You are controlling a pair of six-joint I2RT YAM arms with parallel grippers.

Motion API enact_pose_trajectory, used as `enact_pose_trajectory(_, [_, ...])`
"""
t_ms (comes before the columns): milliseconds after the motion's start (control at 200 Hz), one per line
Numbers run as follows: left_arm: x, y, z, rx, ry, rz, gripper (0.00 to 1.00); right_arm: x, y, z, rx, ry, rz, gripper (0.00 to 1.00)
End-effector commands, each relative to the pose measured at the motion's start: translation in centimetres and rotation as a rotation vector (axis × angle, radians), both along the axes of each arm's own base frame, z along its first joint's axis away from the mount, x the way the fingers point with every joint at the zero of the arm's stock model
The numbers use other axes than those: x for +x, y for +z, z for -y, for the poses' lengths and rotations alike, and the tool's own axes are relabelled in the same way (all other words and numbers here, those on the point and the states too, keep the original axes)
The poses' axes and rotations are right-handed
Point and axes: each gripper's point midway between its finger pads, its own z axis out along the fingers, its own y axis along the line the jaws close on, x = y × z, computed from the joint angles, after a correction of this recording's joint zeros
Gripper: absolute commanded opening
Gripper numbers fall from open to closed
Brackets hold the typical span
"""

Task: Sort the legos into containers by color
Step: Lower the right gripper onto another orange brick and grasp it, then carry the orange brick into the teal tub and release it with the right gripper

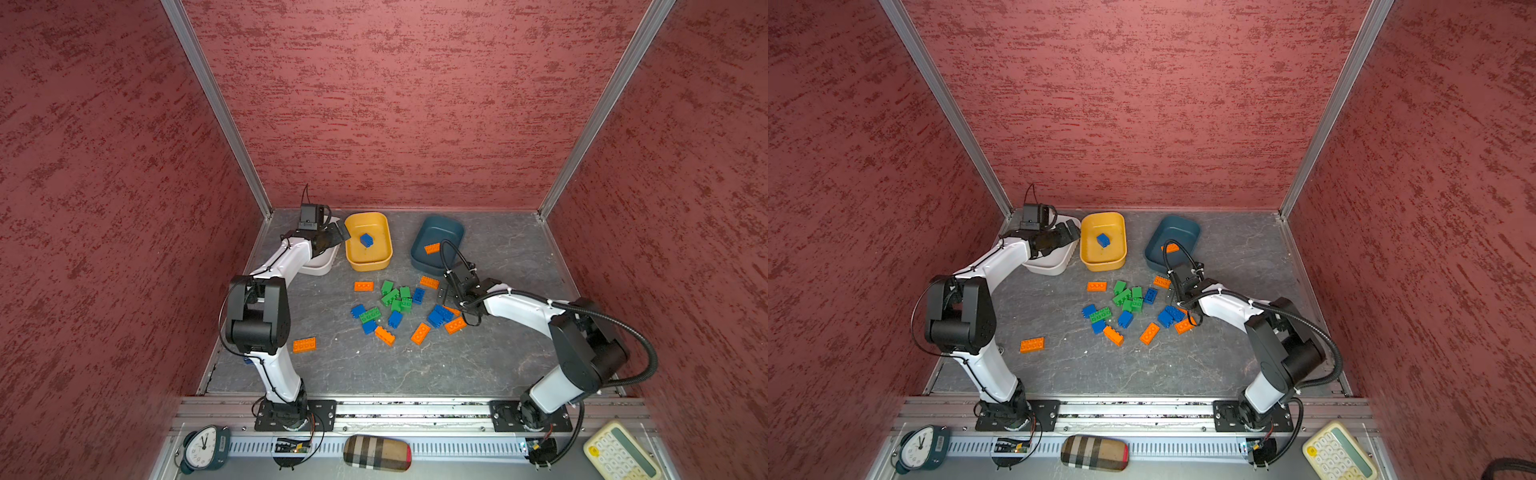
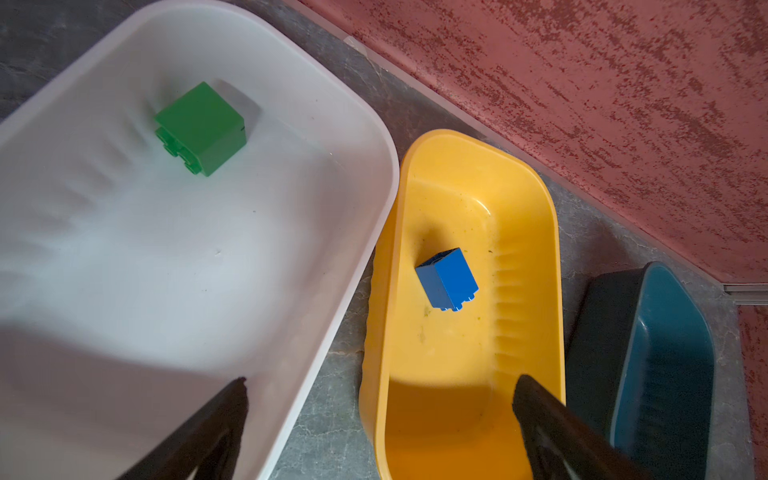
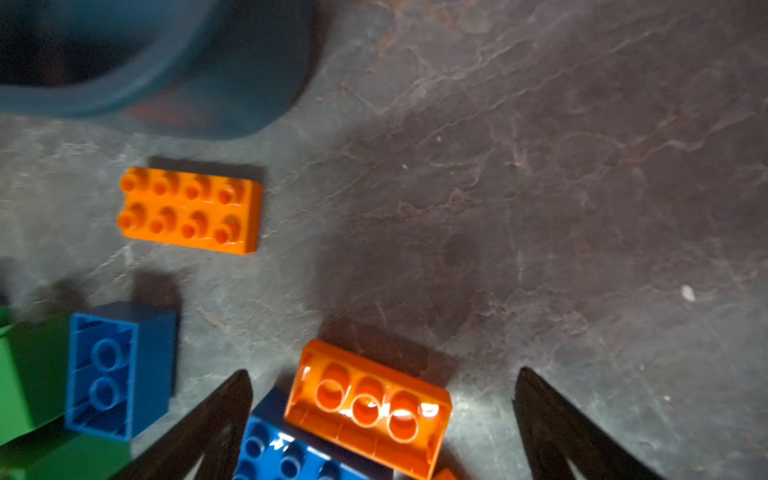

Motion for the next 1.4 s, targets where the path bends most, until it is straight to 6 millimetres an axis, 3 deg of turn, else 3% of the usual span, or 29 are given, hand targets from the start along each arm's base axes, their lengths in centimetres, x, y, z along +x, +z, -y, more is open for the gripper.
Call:
enact_pose_trajectory(0, [-0.3,0.2,-0.1,0.011,-0.008,0.006,1.00,-0.4,-0.3,0.6,-0.085,-0.056,-0.034,0.98])
enact_pose_trajectory(165, [0.0,-0.6,0.3,-0.015,-0.013,-0.007,1.00,-1.0,-1.6,0.7,-0.100,-0.090,-0.067,0.98])
enact_pose_trajectory(316, [0.1,-1.1,0.5,-0.030,-0.012,-0.016,1.00,-2.3,-2.4,1.2,-0.103,-0.111,-0.106,0.86])
enact_pose_trajectory(516, [-0.1,-1.3,0.7,-0.042,-0.018,-0.023,0.99,-3.3,-2.3,1.6,-0.077,-0.112,-0.101,0.79])
enact_pose_trajectory(917, [-1.5,-0.1,1.2,-0.060,-0.032,0.001,0.99,-1.6,-1.7,1.5,-0.172,0.053,-0.042,0.64])
enact_pose_trajectory(1192, [-3.0,1.6,1.8,-0.045,-0.046,0.024,1.00,-0.6,2.6,0.5,-0.136,0.159,0.087,0.57])
enact_pose_trajectory(1332, [-3.7,2.4,2.8,-0.036,-0.058,0.044,1.00,1.5,6.9,-1.4,-0.055,0.248,0.239,0.57])
enact_pose_trajectory(1398, [-4.0,2.7,3.1,-0.005,-0.064,0.051,0.99,2.9,10.0,-1.7,-0.002,0.268,0.329,0.56])
